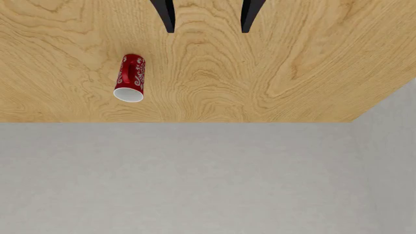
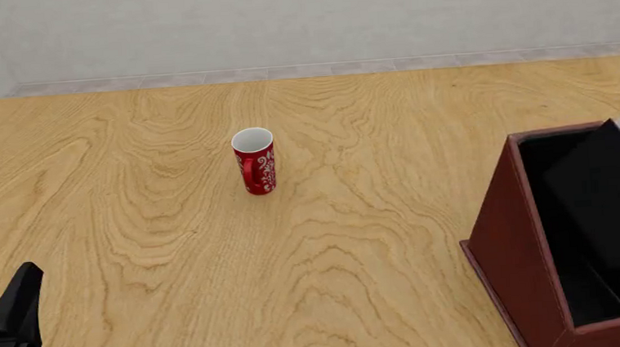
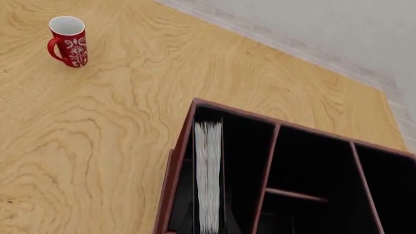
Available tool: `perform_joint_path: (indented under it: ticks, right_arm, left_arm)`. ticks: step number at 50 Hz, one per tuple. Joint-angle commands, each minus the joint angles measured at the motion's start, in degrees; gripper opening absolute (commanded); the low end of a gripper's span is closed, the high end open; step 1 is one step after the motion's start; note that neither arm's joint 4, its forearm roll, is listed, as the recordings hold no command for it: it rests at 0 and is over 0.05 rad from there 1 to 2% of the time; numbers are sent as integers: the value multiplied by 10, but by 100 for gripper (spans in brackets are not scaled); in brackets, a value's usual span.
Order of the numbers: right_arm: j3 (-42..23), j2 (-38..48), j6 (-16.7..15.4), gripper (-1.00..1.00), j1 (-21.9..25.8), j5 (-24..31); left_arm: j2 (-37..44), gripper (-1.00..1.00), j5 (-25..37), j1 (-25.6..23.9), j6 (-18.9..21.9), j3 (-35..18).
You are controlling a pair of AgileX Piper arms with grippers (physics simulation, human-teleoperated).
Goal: Pick up the book and place it in the left compartment of the caddy.
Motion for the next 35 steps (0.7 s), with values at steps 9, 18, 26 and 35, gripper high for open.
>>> perform_joint_path:
  ticks: [9,18,26,35]
  right_arm:
    - [43,-10,26,-100,-11,-30]
    - [56,-19,34,-100,-16,-33]
    - [72,-26,43,-100,-20,-37]
    - [82,-29,45,-100,-24,-42]
  left_arm:
    - [0,100,0,0,0,0]
    - [0,100,0,0,0,0]
    - [0,100,0,0,0,0]
    - [0,100,0,0,0,0]
